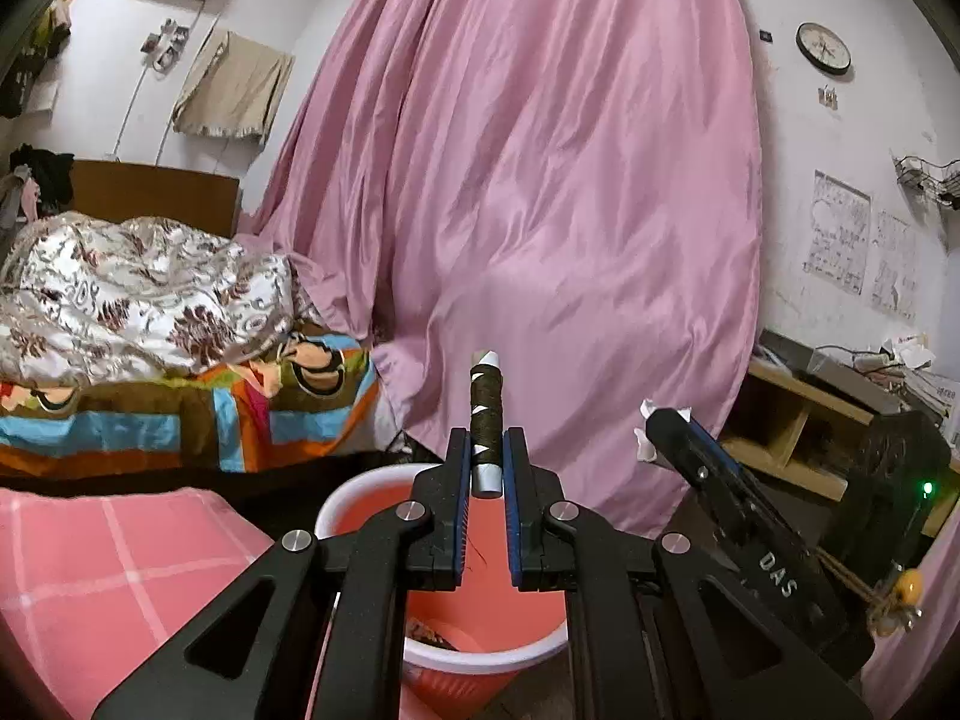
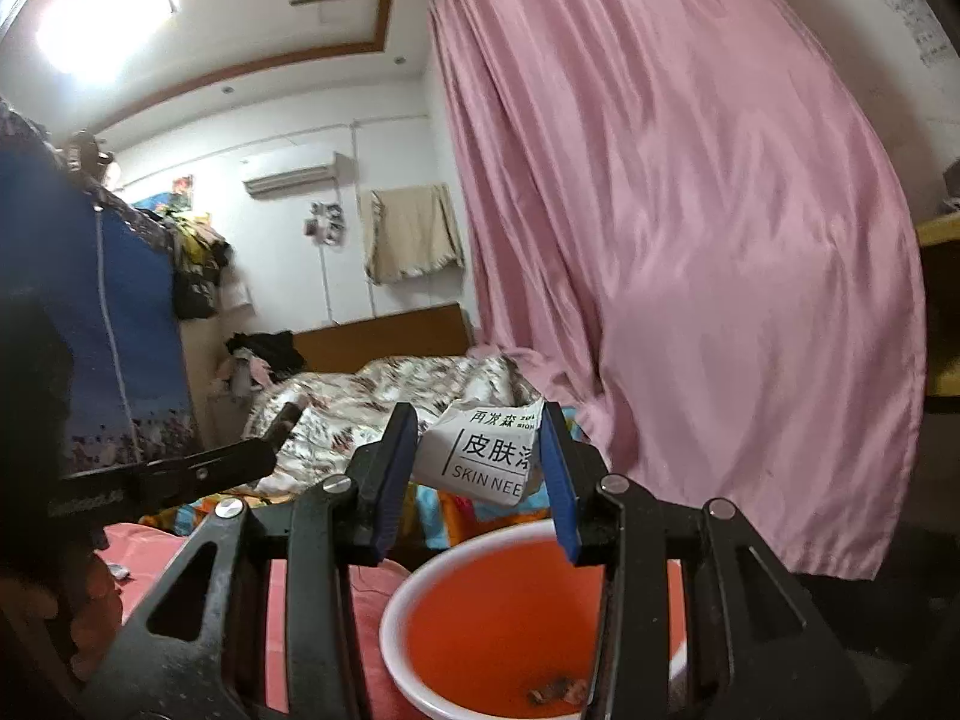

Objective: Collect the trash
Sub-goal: 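Carry the stick and white packet over the orange bucket, then open both tools to drop the stick and packet into the bucket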

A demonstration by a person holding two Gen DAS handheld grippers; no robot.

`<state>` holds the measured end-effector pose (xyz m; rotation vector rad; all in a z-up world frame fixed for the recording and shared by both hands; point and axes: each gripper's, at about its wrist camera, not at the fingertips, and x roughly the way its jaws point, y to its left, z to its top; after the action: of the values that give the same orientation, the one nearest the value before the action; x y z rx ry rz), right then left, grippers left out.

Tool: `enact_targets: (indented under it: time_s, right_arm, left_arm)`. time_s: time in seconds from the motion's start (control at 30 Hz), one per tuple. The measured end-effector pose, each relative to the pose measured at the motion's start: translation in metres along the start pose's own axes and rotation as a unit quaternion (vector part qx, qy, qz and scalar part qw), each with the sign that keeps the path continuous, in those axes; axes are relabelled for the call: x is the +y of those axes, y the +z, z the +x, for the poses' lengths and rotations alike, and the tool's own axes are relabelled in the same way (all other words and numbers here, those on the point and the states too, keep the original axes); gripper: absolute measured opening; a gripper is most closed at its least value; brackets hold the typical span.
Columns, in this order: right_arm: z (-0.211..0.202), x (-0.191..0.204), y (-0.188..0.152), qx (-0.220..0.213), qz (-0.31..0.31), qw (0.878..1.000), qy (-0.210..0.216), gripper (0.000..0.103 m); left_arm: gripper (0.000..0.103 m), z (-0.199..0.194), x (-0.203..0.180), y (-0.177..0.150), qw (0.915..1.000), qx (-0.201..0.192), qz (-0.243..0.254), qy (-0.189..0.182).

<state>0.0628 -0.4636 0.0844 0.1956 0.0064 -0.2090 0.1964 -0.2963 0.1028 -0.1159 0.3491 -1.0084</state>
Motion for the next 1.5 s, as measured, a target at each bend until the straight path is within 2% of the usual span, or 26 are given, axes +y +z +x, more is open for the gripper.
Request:
enact_targets:
  time_s: [0.3,0.5,0.83,1.1,1.23,1.37,1.5]
  right_arm:
    - [0.025,-0.017,-0.011,0.053,0.004,0.998,-0.020,0.048]
    - [0.044,-0.024,-0.019,0.098,0.009,0.995,-0.024,0.049]
    - [0.069,-0.049,-0.046,0.180,0.043,0.982,-0.039,0.049]
    - [0.076,-0.059,-0.057,0.208,0.056,0.975,-0.046,0.050]
    - [0.075,-0.058,-0.059,0.213,0.056,0.974,-0.048,0.050]
    - [0.076,-0.057,-0.058,0.217,0.056,0.973,-0.049,0.051]
    - [0.076,-0.057,-0.058,0.216,0.056,0.974,-0.048,0.054]
  left_arm:
    - [0.008,0.031,0.001,-0.019,0.9997,0.022,-0.012,0.006]
    - [0.008,0.050,0.007,-0.030,0.9975,0.062,-0.022,0.025]
    - [0.008,0.079,0.026,-0.052,0.9868,0.144,-0.073,0.019]
    - [0.009,0.093,0.033,-0.063,0.9768,0.191,-0.092,0.032]
    - [0.010,0.095,0.038,-0.067,0.9737,0.200,-0.104,0.037]
    - [0.024,0.093,0.038,-0.067,0.9734,0.198,-0.109,0.036]
    - [0.024,0.087,0.039,-0.062,0.9754,0.185,-0.111,0.043]
